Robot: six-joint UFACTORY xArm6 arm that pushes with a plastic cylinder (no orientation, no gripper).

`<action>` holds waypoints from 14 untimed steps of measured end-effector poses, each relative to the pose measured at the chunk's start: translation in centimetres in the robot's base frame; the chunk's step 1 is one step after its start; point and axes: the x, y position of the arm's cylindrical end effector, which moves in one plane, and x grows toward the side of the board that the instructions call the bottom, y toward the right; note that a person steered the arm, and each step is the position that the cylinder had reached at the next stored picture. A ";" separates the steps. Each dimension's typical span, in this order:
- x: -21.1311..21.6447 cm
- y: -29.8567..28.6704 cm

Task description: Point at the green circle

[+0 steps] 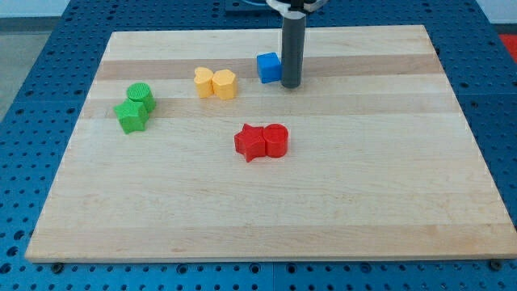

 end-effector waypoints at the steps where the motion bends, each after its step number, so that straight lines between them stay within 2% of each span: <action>1: 0.0 0.1; 3: 0.0 2.6; 7: -0.3 3.0; 10: -3.6 5.4; 11: -6.1 5.3; 13: -7.7 0.3; 14: -7.7 -5.2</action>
